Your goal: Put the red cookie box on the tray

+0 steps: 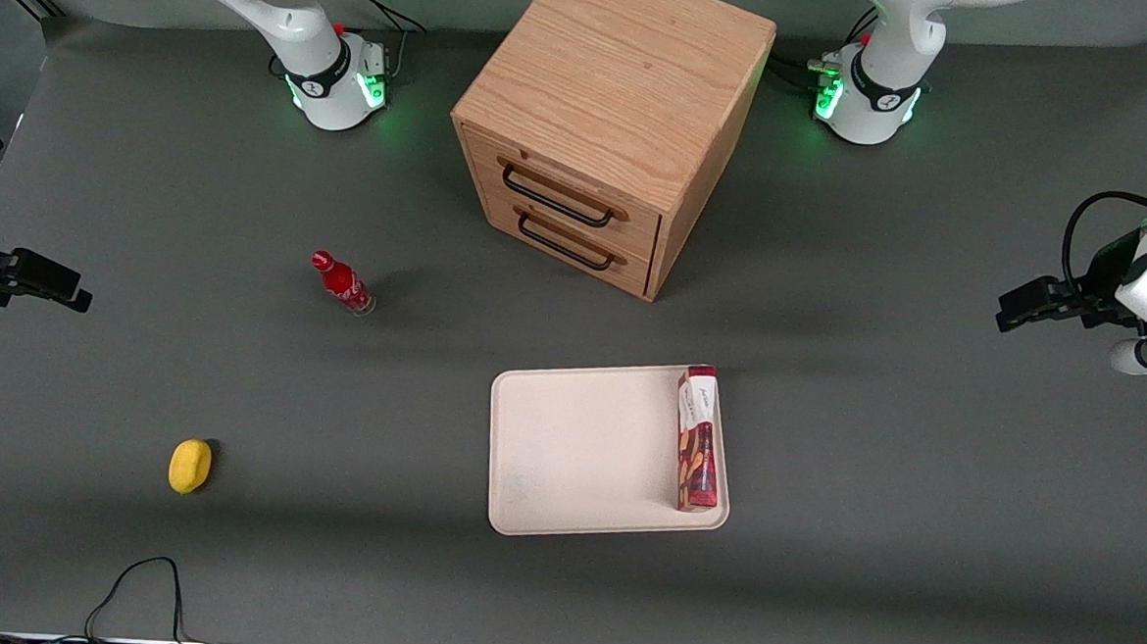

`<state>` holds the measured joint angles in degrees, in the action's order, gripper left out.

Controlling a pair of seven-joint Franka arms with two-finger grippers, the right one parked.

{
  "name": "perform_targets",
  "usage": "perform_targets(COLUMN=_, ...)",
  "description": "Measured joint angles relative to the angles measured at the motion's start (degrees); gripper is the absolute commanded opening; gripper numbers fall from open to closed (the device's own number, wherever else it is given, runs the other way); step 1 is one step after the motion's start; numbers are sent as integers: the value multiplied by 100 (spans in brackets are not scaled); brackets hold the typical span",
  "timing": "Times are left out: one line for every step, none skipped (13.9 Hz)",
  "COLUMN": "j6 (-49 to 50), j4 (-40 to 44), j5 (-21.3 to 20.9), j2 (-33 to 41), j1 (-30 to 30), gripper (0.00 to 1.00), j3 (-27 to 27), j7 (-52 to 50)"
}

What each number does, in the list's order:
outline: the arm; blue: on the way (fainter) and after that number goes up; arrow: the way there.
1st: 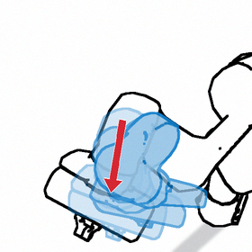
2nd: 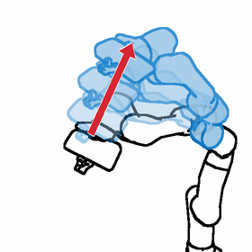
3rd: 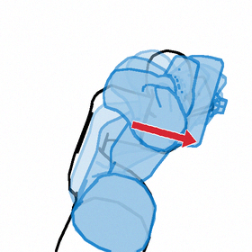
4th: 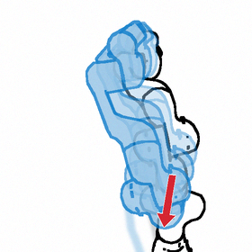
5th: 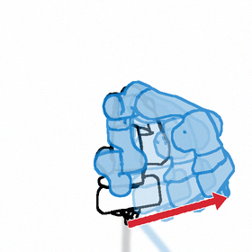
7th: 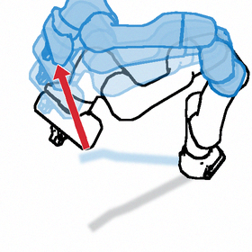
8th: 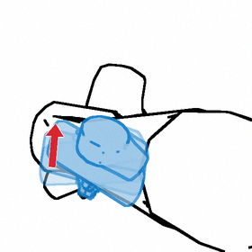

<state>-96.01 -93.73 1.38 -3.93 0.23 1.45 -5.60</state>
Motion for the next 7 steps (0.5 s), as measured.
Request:
perform_targets(j6=48, j4=9, j5=1, j2=0, j1=0, gripper=100, j3=-6, j7=50)
perform_targets(j6=93, j4=21, j5=1, j2=0, j1=0, gripper=100, j3=-9, j7=88)
perform_targets(j6=160, j4=41, j5=1, j2=0, j1=0, gripper=100, j3=-9, j7=116)
perform_targets(j6=249, j4=64, j5=-10, j2=1, j1=-1, gripper=100, j3=-7, j7=137)
perform_targets(j6=319, j4=85, j5=-36, j2=0, j1=-2, gripper=100, j3=-3, j7=147)
perform_targets(j6=349, j4=97, j5=-65, j2=0, j1=-3, gripper=100, j3=3, j7=152)
perform_targets(j6=378, j4=111, j5=-72, j2=0, j1=-4, gripper=100, j3=7, j7=156)
